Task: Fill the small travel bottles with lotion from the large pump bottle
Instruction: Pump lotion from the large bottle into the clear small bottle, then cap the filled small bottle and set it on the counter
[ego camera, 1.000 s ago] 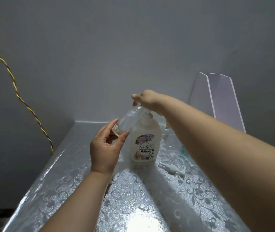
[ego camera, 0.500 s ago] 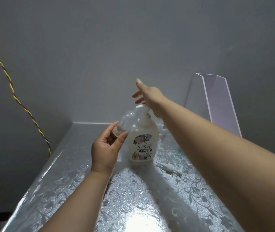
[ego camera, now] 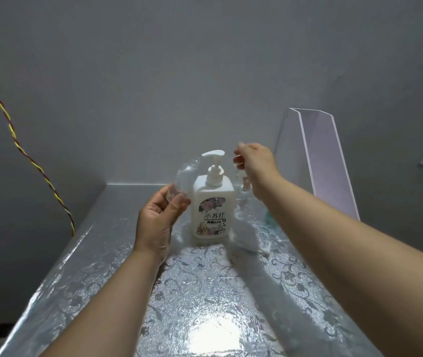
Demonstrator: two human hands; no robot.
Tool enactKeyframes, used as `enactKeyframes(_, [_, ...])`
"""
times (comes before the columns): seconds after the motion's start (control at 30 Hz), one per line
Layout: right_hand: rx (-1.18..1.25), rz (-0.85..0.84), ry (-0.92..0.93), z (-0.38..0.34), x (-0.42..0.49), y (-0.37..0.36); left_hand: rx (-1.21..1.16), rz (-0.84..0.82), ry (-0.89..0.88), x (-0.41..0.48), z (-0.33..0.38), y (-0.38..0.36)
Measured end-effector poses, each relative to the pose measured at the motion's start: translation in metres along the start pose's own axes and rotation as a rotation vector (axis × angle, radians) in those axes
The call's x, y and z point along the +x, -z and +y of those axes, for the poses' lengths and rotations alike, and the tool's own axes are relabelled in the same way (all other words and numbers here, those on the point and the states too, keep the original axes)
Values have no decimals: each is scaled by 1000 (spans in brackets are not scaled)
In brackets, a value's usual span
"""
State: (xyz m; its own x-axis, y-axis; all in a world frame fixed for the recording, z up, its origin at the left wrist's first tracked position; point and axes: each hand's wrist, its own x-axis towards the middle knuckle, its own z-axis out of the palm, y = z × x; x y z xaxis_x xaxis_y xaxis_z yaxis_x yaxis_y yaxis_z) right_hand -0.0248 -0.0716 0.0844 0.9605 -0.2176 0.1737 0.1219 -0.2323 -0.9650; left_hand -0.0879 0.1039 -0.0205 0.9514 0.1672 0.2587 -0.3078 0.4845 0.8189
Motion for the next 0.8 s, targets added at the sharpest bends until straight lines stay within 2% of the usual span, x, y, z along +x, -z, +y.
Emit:
enactKeyframes(0.13, [-179,-91,-109,12,-17,20,-9,4,48,-2,2,1])
enactKeyframes(0.23, [-460,-231,-163,21,-35,34,-43,12,66,-5,2,1])
enactKeyframes(0.37, [-867,-486,-145,41,-56,41,-147,-14,97,-6,4,2])
enactKeyframes(0.47, [-1109,-514,-82,46,-69,42,-154,-42,103,-7,3,1])
enactKeyframes(0.73, [-1184,-504,-44,54,-79,40,-127,-78,82,-4,1,4])
enactKeyframes(0.8, [-1134,-483,-76,58,-76,41,-127,-78,83,-4,1,4])
